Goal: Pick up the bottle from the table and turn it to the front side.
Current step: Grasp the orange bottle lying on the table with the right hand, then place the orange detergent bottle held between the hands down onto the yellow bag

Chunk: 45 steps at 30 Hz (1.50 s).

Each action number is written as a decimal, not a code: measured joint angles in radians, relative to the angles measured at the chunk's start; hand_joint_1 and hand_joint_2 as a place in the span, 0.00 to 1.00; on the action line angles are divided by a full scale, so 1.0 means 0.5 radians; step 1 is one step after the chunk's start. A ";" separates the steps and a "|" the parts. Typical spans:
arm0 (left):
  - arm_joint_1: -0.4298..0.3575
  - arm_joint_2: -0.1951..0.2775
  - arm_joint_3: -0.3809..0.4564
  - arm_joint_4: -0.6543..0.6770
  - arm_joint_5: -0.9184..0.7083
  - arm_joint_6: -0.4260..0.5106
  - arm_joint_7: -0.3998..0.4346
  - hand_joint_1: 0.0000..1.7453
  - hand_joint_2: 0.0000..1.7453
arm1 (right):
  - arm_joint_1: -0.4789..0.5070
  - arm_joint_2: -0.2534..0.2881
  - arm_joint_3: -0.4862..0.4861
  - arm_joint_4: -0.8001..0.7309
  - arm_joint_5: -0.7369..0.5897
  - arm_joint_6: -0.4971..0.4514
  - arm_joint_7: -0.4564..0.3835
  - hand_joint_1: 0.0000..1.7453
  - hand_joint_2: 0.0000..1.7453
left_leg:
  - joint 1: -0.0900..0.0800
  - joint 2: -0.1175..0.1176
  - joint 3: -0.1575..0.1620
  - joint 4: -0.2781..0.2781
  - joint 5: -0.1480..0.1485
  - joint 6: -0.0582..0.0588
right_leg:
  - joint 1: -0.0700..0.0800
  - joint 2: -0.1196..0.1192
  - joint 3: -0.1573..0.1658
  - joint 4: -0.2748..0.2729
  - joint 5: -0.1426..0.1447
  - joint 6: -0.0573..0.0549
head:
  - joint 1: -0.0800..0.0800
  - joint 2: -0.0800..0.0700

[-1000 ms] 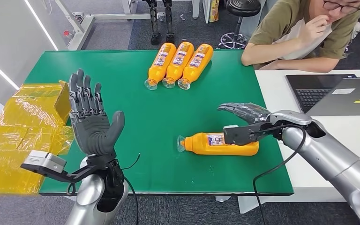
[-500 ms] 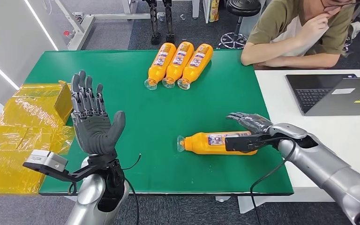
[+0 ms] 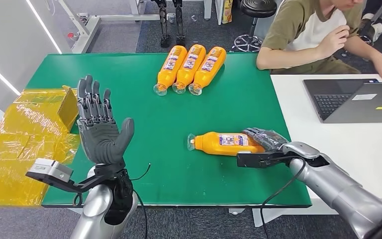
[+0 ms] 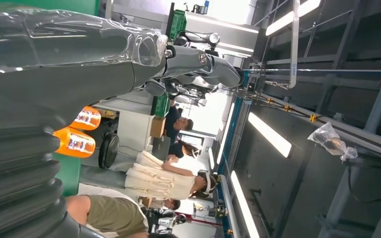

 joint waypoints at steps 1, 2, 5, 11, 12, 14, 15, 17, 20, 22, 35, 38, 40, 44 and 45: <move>-0.001 0.000 0.000 0.003 0.002 0.000 0.000 0.00 1.00 | 0.004 0.001 -0.005 0.000 0.008 -0.002 0.000 0.71 1.00 | 0.000 0.000 0.000 0.000 0.000 0.000 | 0.000 0.000 0.000 0.000 0.000 0.000 | 0.000 0.000; -0.002 0.000 0.000 0.004 0.003 0.000 0.000 0.00 1.00 | 0.007 0.003 -0.011 0.000 0.016 -0.001 -0.001 0.95 1.00 | 0.000 0.000 0.000 0.000 0.000 0.000 | 0.000 0.000 0.000 0.000 0.000 0.000 | 0.000 0.000; -0.003 0.000 0.000 0.006 0.008 0.001 0.000 0.00 1.00 | 0.017 0.005 -0.031 -0.001 0.040 0.000 -0.019 1.00 1.00 | 0.000 0.000 0.000 0.000 0.000 0.000 | 0.000 0.000 0.000 0.000 0.000 0.000 | 0.000 0.000; 0.003 0.001 0.000 0.006 0.010 0.010 -0.010 0.00 1.00 | 0.082 0.016 -0.118 -0.032 0.127 -0.092 -0.095 1.00 1.00 | 0.000 0.000 0.000 0.000 0.000 0.000 | 0.000 0.000 0.001 0.000 0.000 0.000 | 0.000 0.000; 0.007 0.002 0.000 0.006 0.007 0.011 -0.014 0.00 1.00 | 0.101 0.021 -0.138 -0.043 0.146 -0.122 -0.110 1.00 1.00 | 0.000 0.000 0.000 0.000 0.000 0.000 | 0.000 0.000 0.001 0.000 0.000 0.000 | 0.000 0.000; 0.015 0.002 0.000 0.006 0.000 0.013 -0.024 0.00 1.00 | 0.144 0.040 -0.180 -0.064 0.191 -0.193 -0.132 1.00 1.00 | 0.000 0.000 0.000 0.000 0.000 0.000 | 0.000 0.000 0.001 0.001 0.000 0.000 | 0.000 0.000; 0.019 0.002 0.000 0.006 -0.003 0.015 -0.029 0.00 1.00 | 0.168 0.054 -0.206 -0.075 0.216 -0.237 -0.140 1.00 1.00 | 0.000 0.000 0.000 -0.001 0.000 0.000 | 0.000 0.000 0.000 0.001 0.000 0.000 | 0.000 0.000; 0.027 0.002 0.000 0.006 -0.007 0.022 -0.037 0.00 1.00 | 0.217 0.091 -0.269 -0.101 0.255 -0.346 -0.156 1.00 1.00 | 0.000 0.000 -0.001 -0.001 0.000 0.000 | 0.000 0.000 0.000 0.001 0.000 0.000 | 0.000 0.000; 0.036 0.001 0.000 0.006 -0.015 0.043 -0.046 0.00 1.00 | 0.296 0.176 -0.394 -0.164 0.258 -0.575 -0.189 1.00 1.00 | 0.001 0.000 -0.001 -0.001 0.000 0.000 | 0.001 0.000 0.000 0.001 0.000 0.000 | 0.000 0.000; 0.041 0.000 0.000 0.006 -0.021 0.060 -0.051 0.00 1.00 | 0.362 0.259 -0.498 -0.224 0.202 -0.759 -0.223 1.00 1.00 | 0.001 0.000 0.000 -0.002 0.000 0.000 | 0.001 0.000 0.000 0.001 0.000 -0.001 | 0.000 0.000; 0.013 -0.038 -0.005 0.082 0.003 0.217 -0.124 0.00 1.00 | 0.921 0.704 -0.918 -0.802 -0.206 -1.537 -0.439 0.92 1.00 | 0.001 -0.001 -0.001 -0.002 0.000 0.000 | 0.001 -0.002 -0.001 0.000 -0.003 -0.001 | 0.000 0.000; -0.006 -0.038 -0.041 0.115 0.046 0.179 -0.118 0.00 1.00 | 1.023 0.761 -0.935 -0.877 -0.199 -1.638 -0.490 0.94 1.00 | 0.001 -0.001 -0.001 -0.002 0.000 0.000 | 0.001 -0.003 -0.001 -0.001 -0.003 -0.001 | 0.000 0.000; -0.035 -0.037 -0.082 0.156 0.062 0.140 -0.098 0.00 1.00 | 1.090 0.802 -0.934 -0.920 -0.174 -1.670 -0.503 0.97 1.00 | 0.001 -0.001 -0.001 -0.002 0.000 0.000 | 0.001 -0.001 -0.001 0.000 -0.003 -0.001 | 0.000 0.000; -0.164 -0.038 -0.186 0.325 0.067 0.037 -0.068 0.00 1.00 | 1.152 0.848 -0.907 -0.971 -0.098 -1.655 -0.485 0.99 1.00 | 0.001 -0.001 -0.001 -0.002 0.000 -0.001 | 0.001 -0.002 -0.001 0.000 -0.003 -0.001 | 0.000 0.000; -0.200 -0.038 -0.215 0.374 0.073 0.001 -0.068 0.00 1.00 | 1.158 0.852 -0.895 -0.979 -0.071 -1.638 -0.480 0.98 1.00 | 0.001 -0.001 -0.001 -0.002 0.000 -0.001 | 0.001 -0.002 -0.001 0.001 -0.003 -0.001 | 0.000 0.000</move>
